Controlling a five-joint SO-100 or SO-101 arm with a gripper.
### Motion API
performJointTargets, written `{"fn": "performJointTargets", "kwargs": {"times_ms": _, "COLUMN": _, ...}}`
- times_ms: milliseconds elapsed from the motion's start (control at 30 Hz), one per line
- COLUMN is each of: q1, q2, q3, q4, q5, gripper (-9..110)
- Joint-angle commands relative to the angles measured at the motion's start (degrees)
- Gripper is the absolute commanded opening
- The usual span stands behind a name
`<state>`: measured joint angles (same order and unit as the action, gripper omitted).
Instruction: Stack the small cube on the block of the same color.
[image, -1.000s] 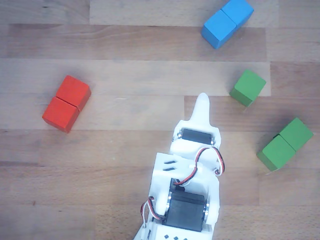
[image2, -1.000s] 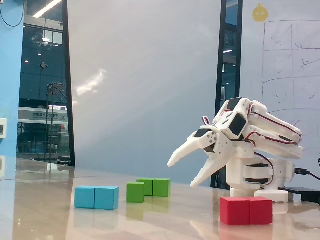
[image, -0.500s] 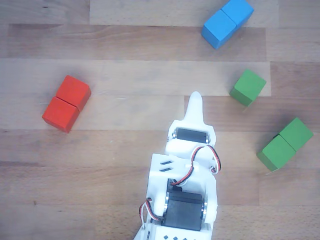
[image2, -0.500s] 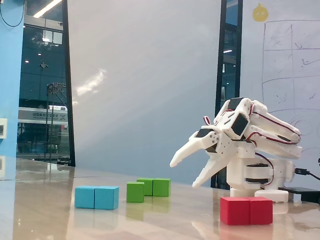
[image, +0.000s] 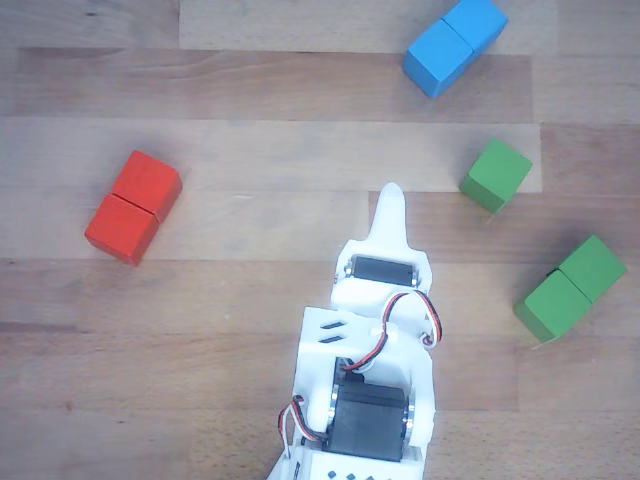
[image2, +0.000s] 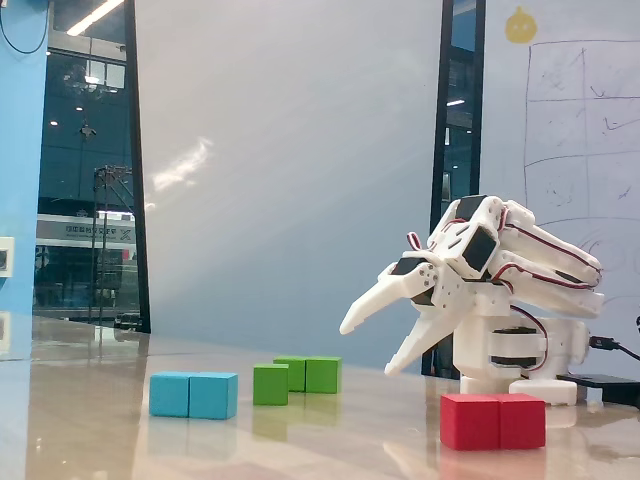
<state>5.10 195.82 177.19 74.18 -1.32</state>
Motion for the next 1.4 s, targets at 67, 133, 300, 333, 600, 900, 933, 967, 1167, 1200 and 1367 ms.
{"fn": "performJointTargets", "kwargs": {"times_ms": 67, "q1": -0.62, "q2": 1.93, "q3": -2.64, "q4": 0.62, "q5": -0.26, "gripper": 28}}
{"fn": "performJointTargets", "kwargs": {"times_ms": 133, "q1": -0.62, "q2": 1.93, "q3": -2.64, "q4": 0.62, "q5": -0.26, "gripper": 28}}
{"fn": "performJointTargets", "kwargs": {"times_ms": 300, "q1": -0.62, "q2": 1.93, "q3": -2.64, "q4": 0.62, "q5": -0.26, "gripper": 24}}
{"fn": "performJointTargets", "kwargs": {"times_ms": 333, "q1": -0.62, "q2": 1.93, "q3": -2.64, "q4": 0.62, "q5": -0.26, "gripper": 22}}
{"fn": "performJointTargets", "kwargs": {"times_ms": 600, "q1": -0.62, "q2": 1.93, "q3": -2.64, "q4": 0.62, "q5": -0.26, "gripper": 5}}
{"fn": "performJointTargets", "kwargs": {"times_ms": 900, "q1": -0.62, "q2": 1.93, "q3": -2.55, "q4": 0.62, "q5": -0.26, "gripper": 0}}
{"fn": "performJointTargets", "kwargs": {"times_ms": 933, "q1": -0.62, "q2": 1.93, "q3": -2.55, "q4": 0.62, "q5": -0.26, "gripper": 0}}
{"fn": "performJointTargets", "kwargs": {"times_ms": 967, "q1": -0.62, "q2": 1.93, "q3": -2.55, "q4": 0.62, "q5": -0.26, "gripper": 0}}
{"fn": "performJointTargets", "kwargs": {"times_ms": 1167, "q1": -0.62, "q2": 1.93, "q3": -2.55, "q4": 0.62, "q5": -0.26, "gripper": 0}}
{"fn": "performJointTargets", "kwargs": {"times_ms": 1200, "q1": -0.62, "q2": 1.93, "q3": -2.55, "q4": 0.62, "q5": -0.26, "gripper": 0}}
{"fn": "performJointTargets", "kwargs": {"times_ms": 1367, "q1": -0.62, "q2": 1.93, "q3": -2.55, "q4": 0.62, "q5": -0.26, "gripper": 0}}
